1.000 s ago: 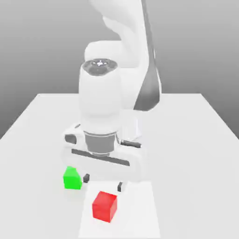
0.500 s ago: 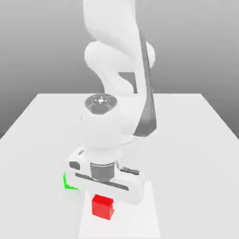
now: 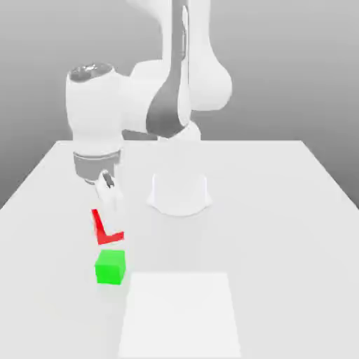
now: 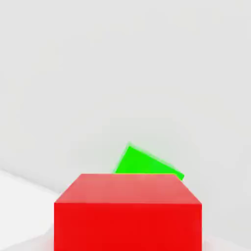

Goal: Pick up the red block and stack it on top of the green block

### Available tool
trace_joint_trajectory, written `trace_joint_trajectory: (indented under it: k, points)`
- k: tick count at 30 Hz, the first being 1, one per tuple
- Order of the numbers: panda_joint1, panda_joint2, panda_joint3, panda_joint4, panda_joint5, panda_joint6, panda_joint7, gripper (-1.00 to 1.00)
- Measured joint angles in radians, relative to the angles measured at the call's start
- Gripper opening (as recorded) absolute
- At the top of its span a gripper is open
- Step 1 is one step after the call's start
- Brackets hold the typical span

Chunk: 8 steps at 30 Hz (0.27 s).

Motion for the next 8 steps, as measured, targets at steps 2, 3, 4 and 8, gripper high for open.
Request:
trace_joint_trajectory:
  k: [2, 3, 4, 8]
  points:
    - [0.000, 0.066, -0.002, 0.000, 0.002, 0.066, 0.002, -1.00]
    - [0.000, 0.101, -0.002, 0.002, 0.006, 0.100, 0.001, -1.00]
    - [0.003, 0.137, -0.003, 0.003, 0.012, 0.134, -0.003, -1.00]
    - [0.009, 0.172, -0.002, 0.004, 0.021, 0.169, -0.009, 1.00]
